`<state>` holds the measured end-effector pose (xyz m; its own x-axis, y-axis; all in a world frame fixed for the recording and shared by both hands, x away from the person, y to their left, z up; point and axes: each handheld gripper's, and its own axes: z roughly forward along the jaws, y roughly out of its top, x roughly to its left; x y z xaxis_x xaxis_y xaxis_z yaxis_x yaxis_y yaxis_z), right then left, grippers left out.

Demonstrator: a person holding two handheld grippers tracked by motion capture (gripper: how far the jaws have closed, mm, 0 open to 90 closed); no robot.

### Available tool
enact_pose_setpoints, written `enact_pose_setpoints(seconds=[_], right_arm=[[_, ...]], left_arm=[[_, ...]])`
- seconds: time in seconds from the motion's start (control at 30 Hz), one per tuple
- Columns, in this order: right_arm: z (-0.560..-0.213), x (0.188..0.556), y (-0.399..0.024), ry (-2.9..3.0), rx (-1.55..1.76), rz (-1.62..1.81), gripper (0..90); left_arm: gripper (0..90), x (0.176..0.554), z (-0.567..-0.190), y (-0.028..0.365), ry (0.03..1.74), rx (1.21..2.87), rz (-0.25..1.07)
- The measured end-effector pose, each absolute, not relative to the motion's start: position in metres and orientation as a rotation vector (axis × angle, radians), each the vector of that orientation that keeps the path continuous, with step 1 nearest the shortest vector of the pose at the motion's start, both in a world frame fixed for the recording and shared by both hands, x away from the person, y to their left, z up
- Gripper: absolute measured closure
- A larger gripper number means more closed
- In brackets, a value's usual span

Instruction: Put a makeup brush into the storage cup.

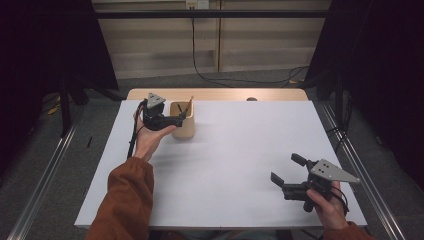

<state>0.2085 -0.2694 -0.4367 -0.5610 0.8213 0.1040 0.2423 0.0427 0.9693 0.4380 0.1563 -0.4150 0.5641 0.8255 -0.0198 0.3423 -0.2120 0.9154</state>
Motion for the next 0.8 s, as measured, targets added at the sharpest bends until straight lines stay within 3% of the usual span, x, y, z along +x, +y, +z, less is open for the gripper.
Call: enact_pose_setpoints(seconds=[0.8], right_arm=[[-0.4388,0.2092,-0.273,1.828,1.087,1.546,0.7]], left_arm=[[1.5,0.4292,-0.4092,0.161,0.903,1.734,0.619]])
